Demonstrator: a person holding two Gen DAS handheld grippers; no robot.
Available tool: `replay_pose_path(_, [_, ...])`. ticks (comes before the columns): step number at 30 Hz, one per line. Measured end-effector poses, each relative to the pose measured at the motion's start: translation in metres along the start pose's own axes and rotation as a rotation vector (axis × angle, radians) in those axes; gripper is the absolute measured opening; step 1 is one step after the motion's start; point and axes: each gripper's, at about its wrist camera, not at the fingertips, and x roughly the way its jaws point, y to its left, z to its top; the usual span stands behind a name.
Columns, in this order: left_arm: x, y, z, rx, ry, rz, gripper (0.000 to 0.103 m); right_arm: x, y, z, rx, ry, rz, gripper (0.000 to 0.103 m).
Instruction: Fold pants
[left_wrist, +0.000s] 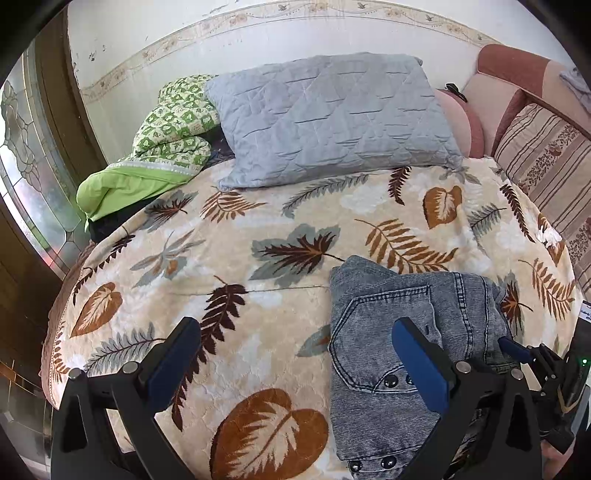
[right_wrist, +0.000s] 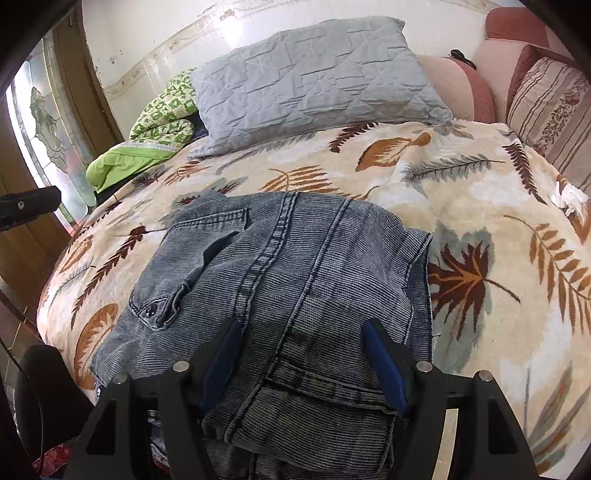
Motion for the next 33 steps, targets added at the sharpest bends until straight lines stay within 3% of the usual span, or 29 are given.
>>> replay_pose_path(19, [-0.009,-0.021,-0.003,0.051,-0.009,0.033,0.103,-0.002,-0.004,-0.003,0.004,0.01,0.016,0.073])
replay_pose_path(24, [0.022,-0.023,-0.013,0.062,0.109,0.0,0.103,-0.013,-0.014,-0.001,0.025,-0.008,0.046,0.073])
replay_pose_path(28, [0.058,-0.019,-0.03,0.04,0.232,-0.02,0.103,-0.029,-0.053,0.005,0.174,-0.057,0.074,0.073])
replay_pose_path(33, [0.084,-0.016,-0.039,0.035,0.289,-0.035,0.103,-0.032,-0.097,0.001,0.356,-0.035,0.111,0.073])
